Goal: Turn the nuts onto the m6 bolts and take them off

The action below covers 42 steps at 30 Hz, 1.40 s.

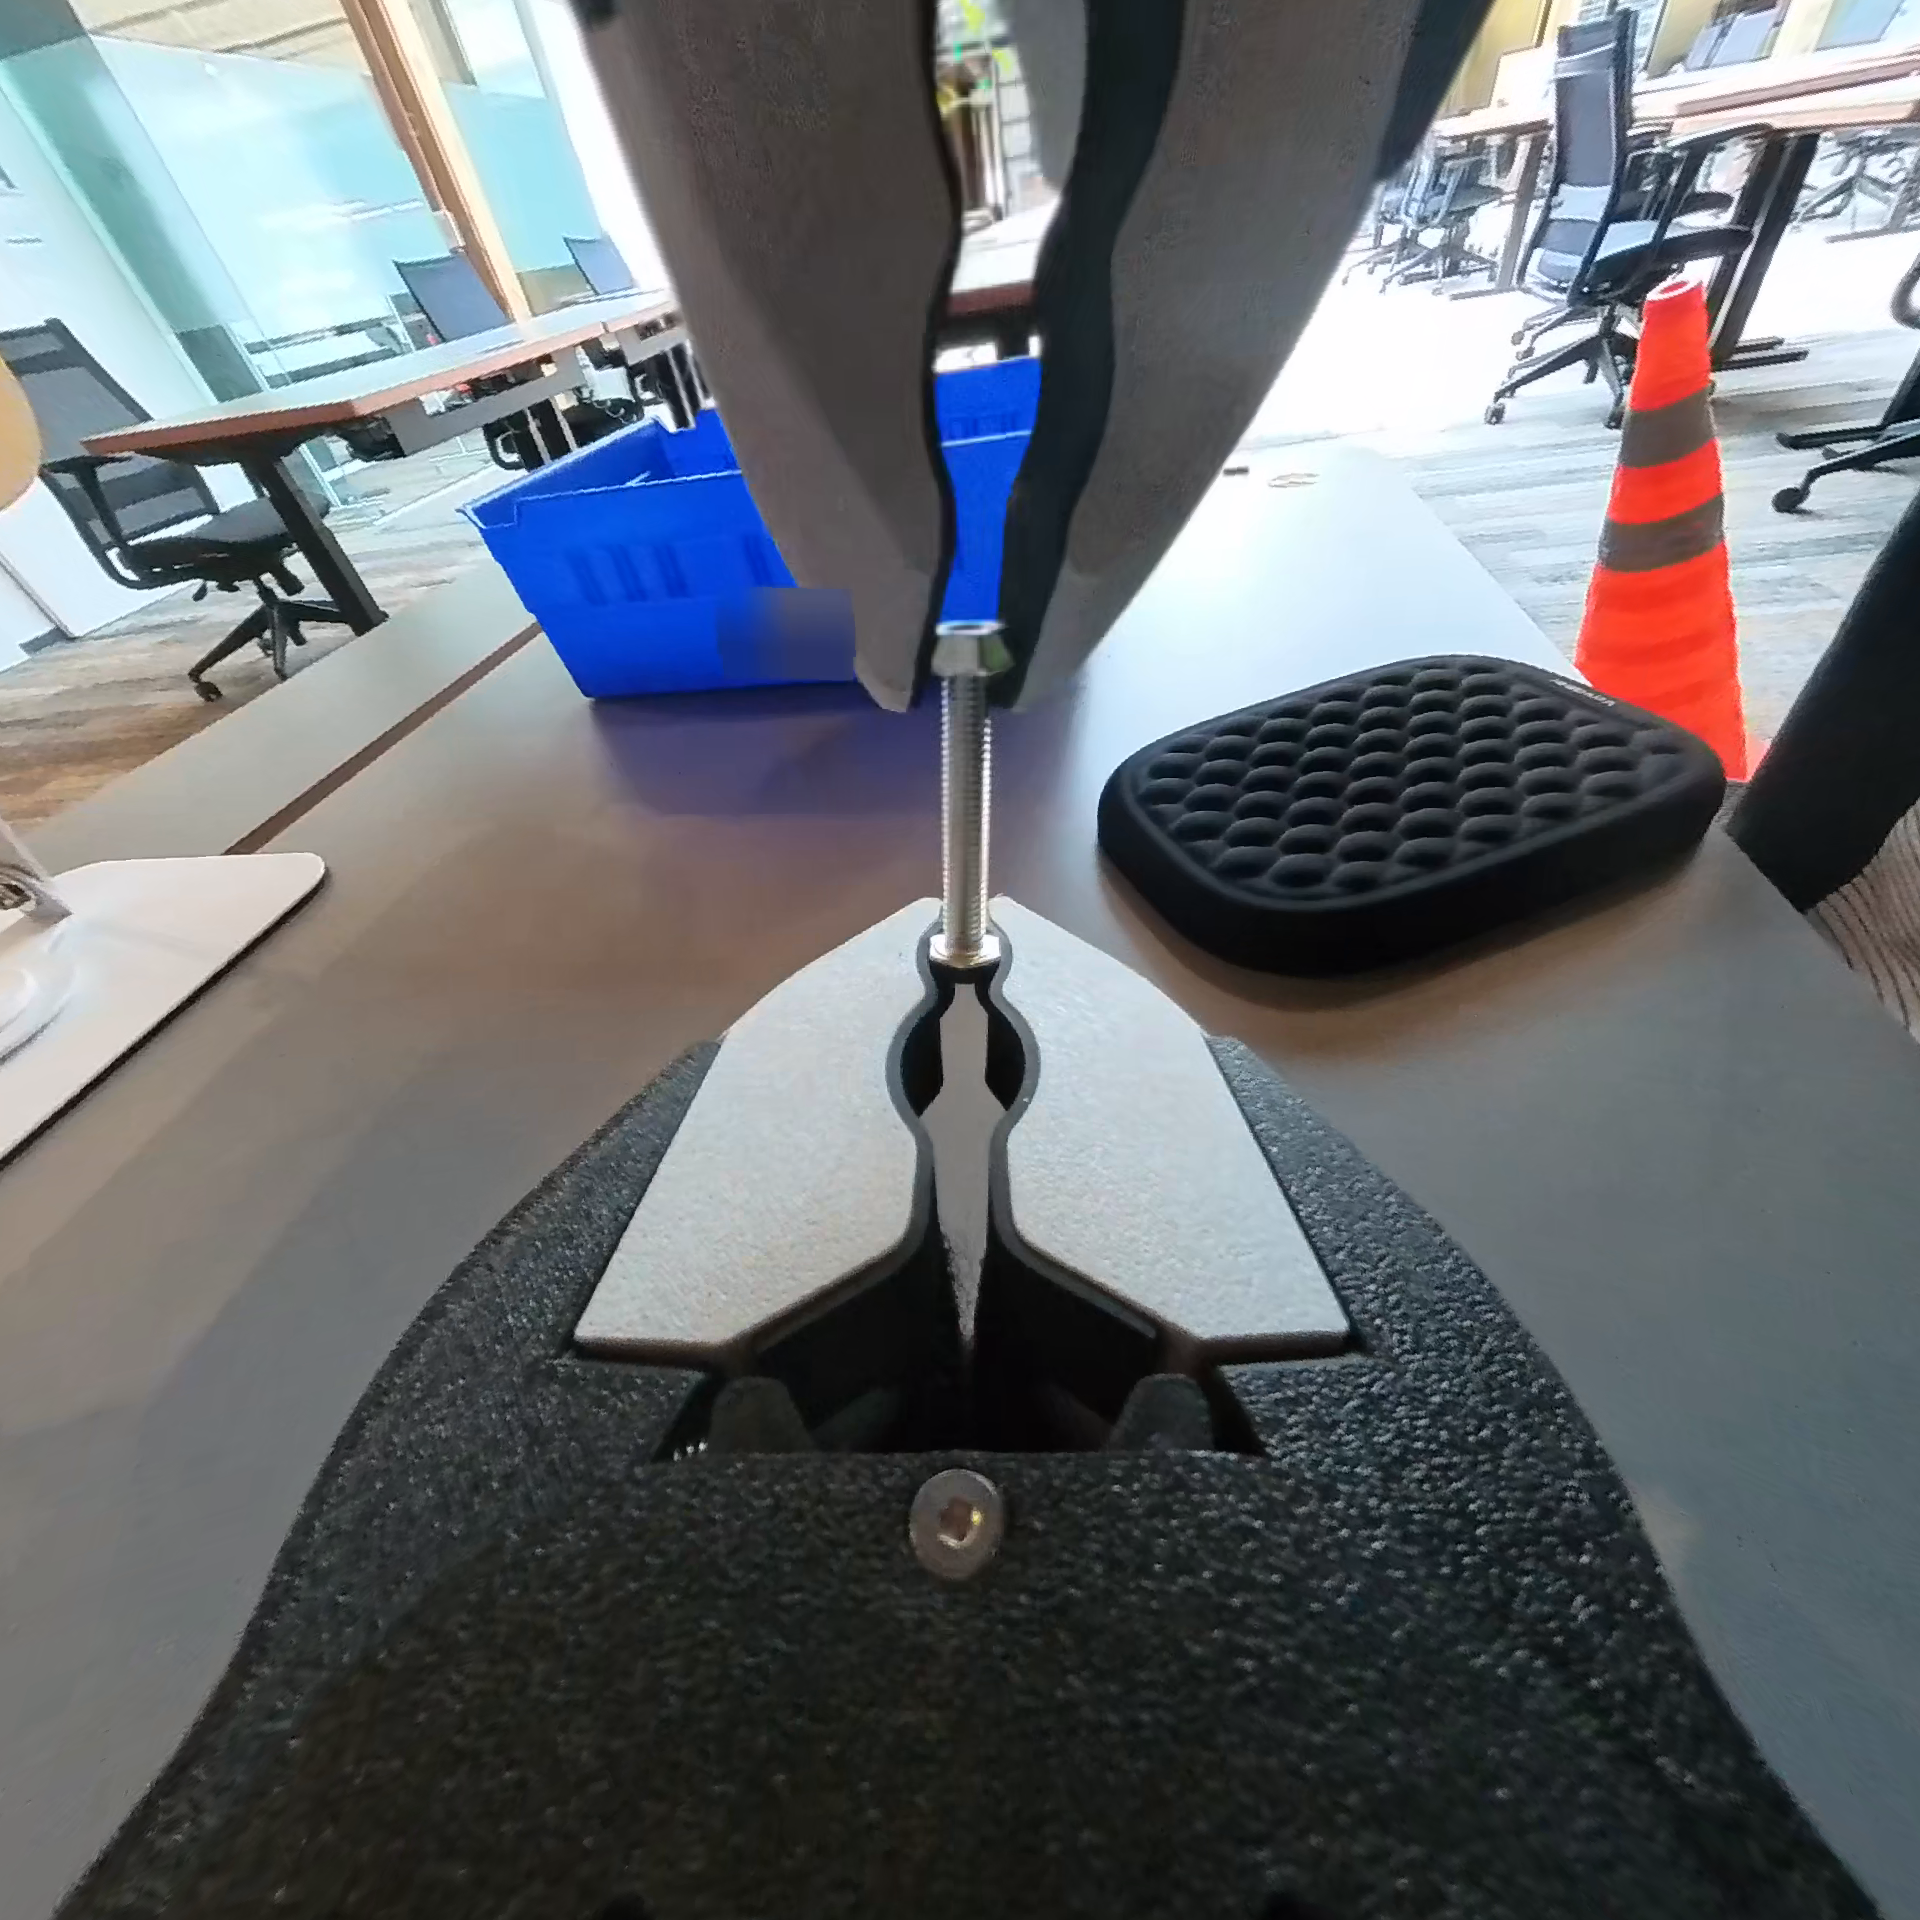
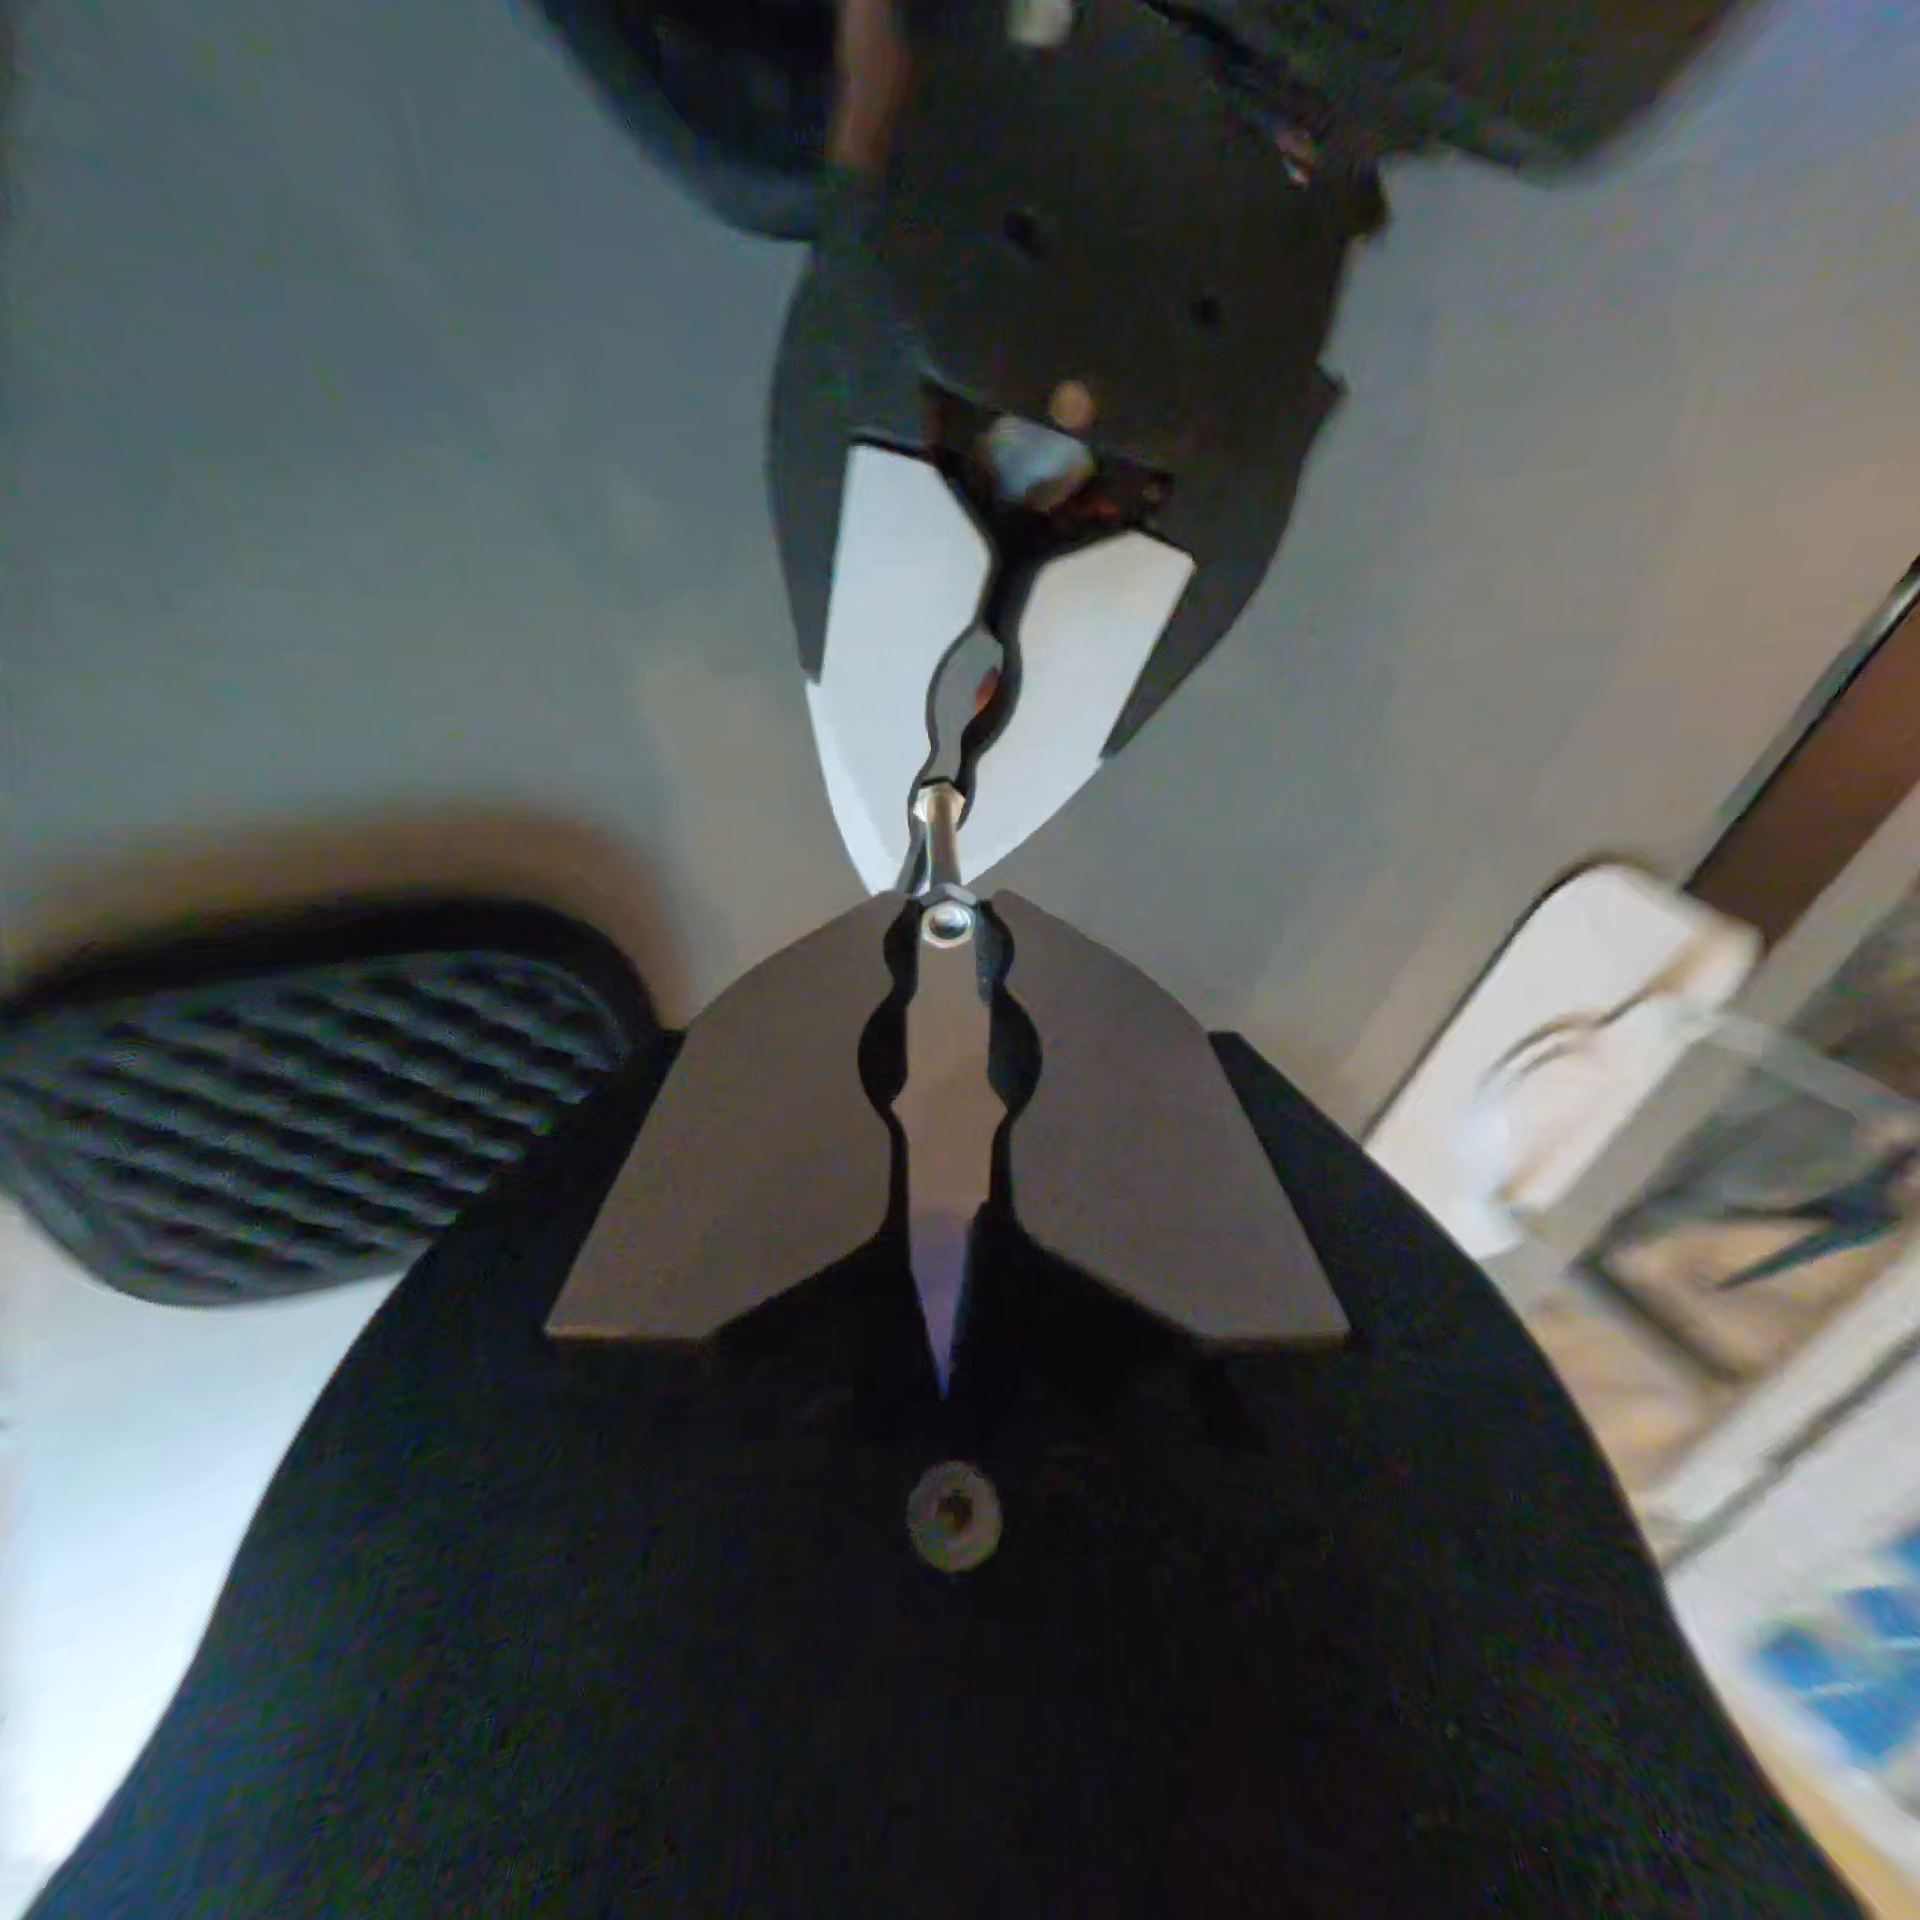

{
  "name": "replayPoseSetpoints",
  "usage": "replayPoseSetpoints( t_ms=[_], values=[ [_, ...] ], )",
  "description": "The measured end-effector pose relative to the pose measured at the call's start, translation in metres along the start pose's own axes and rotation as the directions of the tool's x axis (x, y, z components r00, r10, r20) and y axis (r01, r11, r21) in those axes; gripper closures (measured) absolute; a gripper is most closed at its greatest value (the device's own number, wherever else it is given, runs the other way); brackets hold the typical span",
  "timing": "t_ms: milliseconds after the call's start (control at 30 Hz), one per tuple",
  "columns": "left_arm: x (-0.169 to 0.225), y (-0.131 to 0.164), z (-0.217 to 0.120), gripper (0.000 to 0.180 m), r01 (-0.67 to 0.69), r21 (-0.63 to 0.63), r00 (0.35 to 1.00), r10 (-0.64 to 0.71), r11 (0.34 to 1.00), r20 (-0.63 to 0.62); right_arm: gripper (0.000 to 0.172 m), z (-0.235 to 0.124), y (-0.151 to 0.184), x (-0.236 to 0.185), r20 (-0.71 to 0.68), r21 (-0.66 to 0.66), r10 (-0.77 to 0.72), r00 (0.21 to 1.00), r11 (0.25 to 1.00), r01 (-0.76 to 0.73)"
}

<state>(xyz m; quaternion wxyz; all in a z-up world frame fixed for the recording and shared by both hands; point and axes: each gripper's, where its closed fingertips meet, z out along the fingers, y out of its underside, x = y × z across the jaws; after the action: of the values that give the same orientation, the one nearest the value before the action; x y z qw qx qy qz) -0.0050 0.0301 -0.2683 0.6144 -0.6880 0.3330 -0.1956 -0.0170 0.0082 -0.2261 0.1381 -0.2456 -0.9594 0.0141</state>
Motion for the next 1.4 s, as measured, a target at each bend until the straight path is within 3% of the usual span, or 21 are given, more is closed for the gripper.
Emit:
replayPoseSetpoints(
  t_ms=[67, 133, 200, 300, 400, 500, 600, 667, 933, 1100, 1267, 1400],
  values=[
    [0.0, 0.002, 0.001, 0.178, 0.0, -0.009, 1.0, 0.0, 1.0, 0.005, 0.162, 0.002, 0.003, -0.002, 0.049, -0.026, 0.27, 0.962, 0.963, -0.269],
    [0.0, 0.004, 0.002, 0.178, -0.006, -0.022, 1.0, 0.006, 1.0, 0.004, 0.162, 0.003, 0.005, -0.007, 0.123, -0.054, 0.493, 0.861, 0.87, -0.49],
    [0.003, 0.004, 0.003, 0.178, -0.018, -0.029, 1.0, 0.018, 0.999, -0.004, 0.162, 0.003, 0.002, -0.01, 0.193, -0.046, 0.582, 0.79, 0.809, -0.586],
    [0.002, 0.002, 0.002, 0.178, -0.011, -0.016, 1.0, 0.011, 1.0, -0.002, 0.156, 0.002, 0.002, -0.007, 0.212, -0.022, 0.594, 0.776, 0.797, -0.604],
    [0.002, 0.001, 0.001, 0.178, 0.003, -0.007, 1.0, -0.003, 1.0, -0.013, 0.127, 0.0, 0.006, -0.002, 0.168, 0.01, 0.432, 0.886, 0.898, -0.44],
    [0.008, 0.002, 0.002, 0.178, 0.007, -0.012, 0.999, -0.007, 1.0, -0.051, 0.121, -0.009, 0.005, 0.001, 0.067, 0.066, 0.004, 0.998, 0.998, -0.009],
    [0.011, 0.001, 0.002, 0.178, 0.002, -0.007, 0.997, -0.003, 1.0, -0.072, 0.129, -0.013, 0.005, -0.002, -0.053, 0.038, -0.442, 0.896, 0.895, 0.444],
    [0.011, 0.001, 0.002, 0.178, 0.007, -0.004, 0.997, -0.007, 1.0, -0.077, 0.133, -0.011, 0.005, -0.005, -0.053, 0.015, -0.546, 0.836, 0.837, 0.547],
    [0.014, 0.0, 0.002, 0.178, 0.008, 0.0, 0.996, -0.008, 1.0, -0.094, 0.147, -0.002, 0.0, -0.005, -0.051, -0.02, -0.726, 0.685, 0.687, 0.726],
    [0.015, 0.0, 0.002, 0.178, 0.009, 0.001, 0.995, -0.009, 1.0, -0.103, 0.16, 0.001, -0.003, -0.007, -0.054, -0.007, -0.747, 0.662, 0.663, 0.748],
    [0.014, 0.0, 0.002, 0.178, 0.002, 0.001, 0.996, -0.002, 1.0, -0.089, 0.161, 0.001, -0.004, -0.007, -0.051, 0.003, -0.658, 0.751, 0.752, 0.659],
    [0.008, -0.002, 0.001, 0.178, 0.006, 0.008, 0.999, -0.006, 1.0, -0.051, 0.161, 0.0, -0.004, -0.002, -0.009, -0.004, -0.342, 0.94, 0.94, 0.342]
  ],
)
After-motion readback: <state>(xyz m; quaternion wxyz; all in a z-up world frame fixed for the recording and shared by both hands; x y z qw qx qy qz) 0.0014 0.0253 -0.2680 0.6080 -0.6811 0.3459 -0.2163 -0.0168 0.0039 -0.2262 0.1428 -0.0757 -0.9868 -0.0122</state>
